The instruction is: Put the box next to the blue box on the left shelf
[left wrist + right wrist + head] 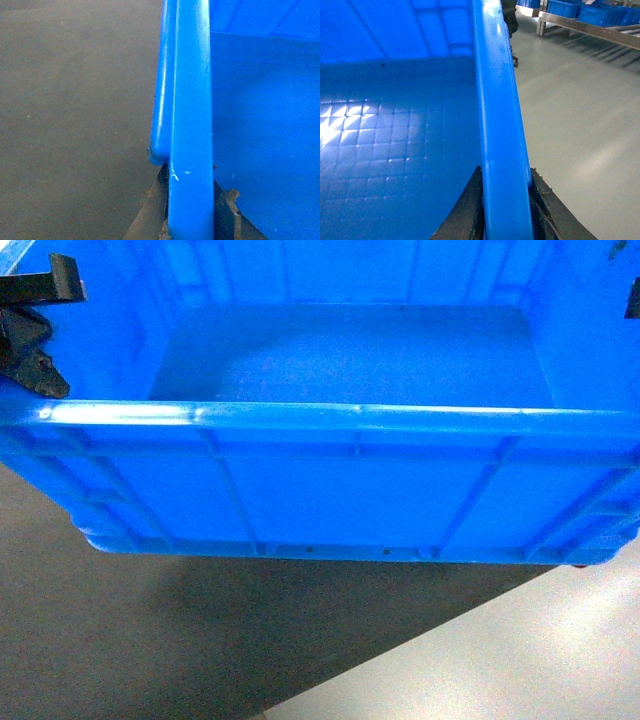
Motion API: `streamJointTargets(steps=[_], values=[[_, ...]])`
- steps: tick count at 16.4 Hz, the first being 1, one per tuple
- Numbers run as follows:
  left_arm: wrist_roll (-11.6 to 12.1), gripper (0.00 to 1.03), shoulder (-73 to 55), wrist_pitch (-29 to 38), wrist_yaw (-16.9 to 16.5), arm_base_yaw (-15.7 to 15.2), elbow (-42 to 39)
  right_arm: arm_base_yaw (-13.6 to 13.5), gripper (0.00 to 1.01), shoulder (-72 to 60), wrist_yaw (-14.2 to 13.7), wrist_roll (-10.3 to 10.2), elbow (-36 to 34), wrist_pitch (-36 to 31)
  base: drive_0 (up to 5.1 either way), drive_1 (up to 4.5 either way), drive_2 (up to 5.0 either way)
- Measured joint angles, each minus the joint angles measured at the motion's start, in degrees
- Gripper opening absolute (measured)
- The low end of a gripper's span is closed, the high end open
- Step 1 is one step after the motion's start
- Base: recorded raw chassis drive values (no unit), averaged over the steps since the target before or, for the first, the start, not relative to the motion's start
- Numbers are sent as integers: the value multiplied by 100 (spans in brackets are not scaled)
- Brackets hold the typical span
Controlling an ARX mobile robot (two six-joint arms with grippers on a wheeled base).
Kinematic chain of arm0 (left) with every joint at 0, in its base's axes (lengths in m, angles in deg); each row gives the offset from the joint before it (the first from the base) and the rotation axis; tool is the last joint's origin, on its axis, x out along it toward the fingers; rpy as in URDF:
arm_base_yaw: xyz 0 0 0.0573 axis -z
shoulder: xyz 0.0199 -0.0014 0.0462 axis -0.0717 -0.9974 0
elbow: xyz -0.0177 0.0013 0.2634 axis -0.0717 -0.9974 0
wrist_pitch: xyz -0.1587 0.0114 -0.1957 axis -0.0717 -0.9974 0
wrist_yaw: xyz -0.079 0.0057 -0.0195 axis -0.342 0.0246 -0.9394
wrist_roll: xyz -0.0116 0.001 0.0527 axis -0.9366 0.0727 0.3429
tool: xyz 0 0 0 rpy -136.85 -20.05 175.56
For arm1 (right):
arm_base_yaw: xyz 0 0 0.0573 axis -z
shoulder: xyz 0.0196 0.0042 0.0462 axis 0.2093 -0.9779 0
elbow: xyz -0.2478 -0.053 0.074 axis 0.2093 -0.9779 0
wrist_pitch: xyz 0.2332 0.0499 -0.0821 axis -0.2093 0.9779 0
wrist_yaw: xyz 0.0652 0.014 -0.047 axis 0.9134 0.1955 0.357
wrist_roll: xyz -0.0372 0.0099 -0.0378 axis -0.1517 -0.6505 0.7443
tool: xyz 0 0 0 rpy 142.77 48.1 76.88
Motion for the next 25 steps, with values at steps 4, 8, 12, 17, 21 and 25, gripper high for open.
streamJointTargets(steps=[4,8,12,17,21,25], values=[[0,8,0,0,2,0,0,0,17,0,0,0,0,-9,-143,-143,-143],[0,8,0,4,2,0,0,0,17,0,-2,0,0,-7,-152,-152,-152],[0,8,2,2,2,0,0,0,17,0,0,0,0,-13,-154,-154,-154],[0,8,2,4,2,0,0,0,17,0,0,0,0,-11,-151,-151,-151],[0,8,2,2,2,0,0,0,17,0,0,0,0,-11,-161,-161,-161],[0,8,2,2,2,0,0,0,17,0,0,0,0,-11,-148,-148,-148]])
